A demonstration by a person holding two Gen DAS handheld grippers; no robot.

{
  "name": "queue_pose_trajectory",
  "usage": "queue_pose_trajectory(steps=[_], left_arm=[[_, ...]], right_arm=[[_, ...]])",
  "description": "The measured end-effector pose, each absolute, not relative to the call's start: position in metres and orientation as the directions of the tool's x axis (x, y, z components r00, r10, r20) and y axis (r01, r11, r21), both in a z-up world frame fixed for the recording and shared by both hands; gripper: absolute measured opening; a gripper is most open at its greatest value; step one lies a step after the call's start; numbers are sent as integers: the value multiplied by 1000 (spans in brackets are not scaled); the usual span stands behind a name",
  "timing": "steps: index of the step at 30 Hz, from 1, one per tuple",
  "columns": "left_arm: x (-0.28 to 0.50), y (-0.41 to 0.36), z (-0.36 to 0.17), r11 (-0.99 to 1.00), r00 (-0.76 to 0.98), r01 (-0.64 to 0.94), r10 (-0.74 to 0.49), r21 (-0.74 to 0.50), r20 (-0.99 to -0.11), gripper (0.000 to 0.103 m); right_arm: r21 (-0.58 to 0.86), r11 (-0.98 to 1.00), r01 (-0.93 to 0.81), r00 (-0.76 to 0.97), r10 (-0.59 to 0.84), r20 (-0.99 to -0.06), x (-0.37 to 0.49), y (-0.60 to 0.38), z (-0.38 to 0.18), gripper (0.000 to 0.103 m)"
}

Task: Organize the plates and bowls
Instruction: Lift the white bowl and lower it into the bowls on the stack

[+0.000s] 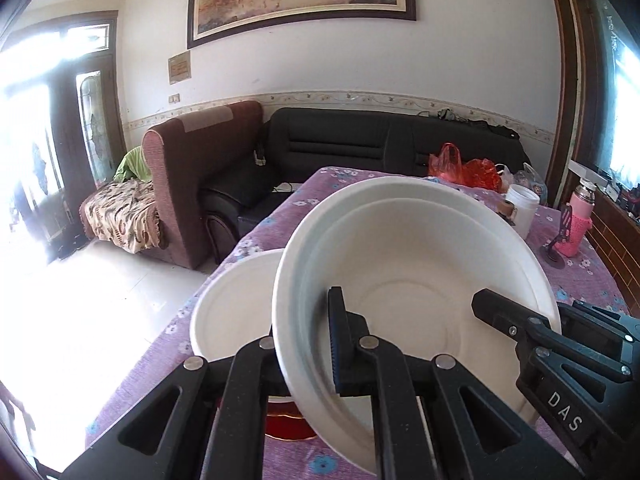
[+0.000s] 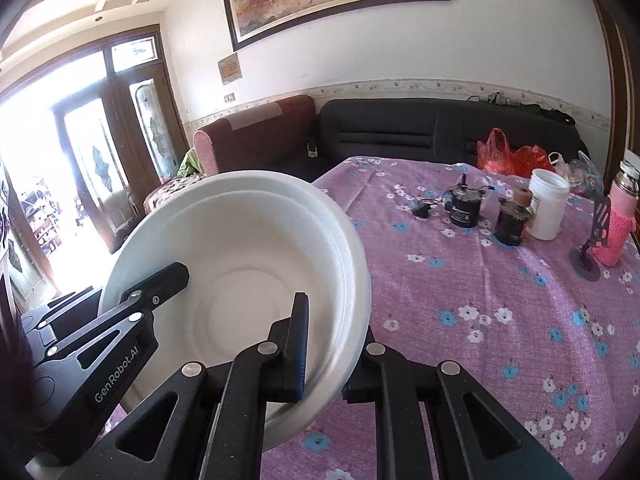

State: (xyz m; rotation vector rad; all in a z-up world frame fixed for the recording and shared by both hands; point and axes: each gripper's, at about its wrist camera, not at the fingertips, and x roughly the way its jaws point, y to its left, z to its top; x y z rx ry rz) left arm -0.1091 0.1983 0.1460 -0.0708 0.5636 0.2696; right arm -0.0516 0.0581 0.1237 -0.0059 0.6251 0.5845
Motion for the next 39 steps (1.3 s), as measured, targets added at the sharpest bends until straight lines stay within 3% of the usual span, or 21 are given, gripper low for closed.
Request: queue_pose_trajectory(steps=[9, 17, 30, 32, 34, 36, 39], left_arm=[[-92, 257, 149, 938, 773, -345, 296, 20, -561, 8], [-68, 276, 114, 925, 715, -378, 315, 34, -625, 13], [-82, 289, 107, 906, 702, -419, 368, 64, -610, 16], [-85, 290, 108, 899, 703, -432, 383, 68, -599, 23], [-90, 291, 113, 887, 709, -455, 410, 73, -574, 48], [-98, 292, 120, 874, 718, -480, 442, 78, -538, 63], [-109, 295, 129, 862, 727, -501, 468, 79, -502, 67]], right_arm=[[165, 816, -554, 608, 532, -589, -28, 132, 123, 15], [158, 829, -536, 567, 492, -661, -8, 169, 97, 15], [141, 824, -549, 536, 477, -697, -5, 188, 74, 16], [139, 824, -549, 537, 475, -697, -4, 189, 73, 16], [132, 826, -548, 540, 470, -698, -3, 189, 73, 16], [113, 831, -545, 548, 455, -702, -3, 191, 71, 16], [117, 834, -539, 547, 453, -704, -1, 190, 68, 16]])
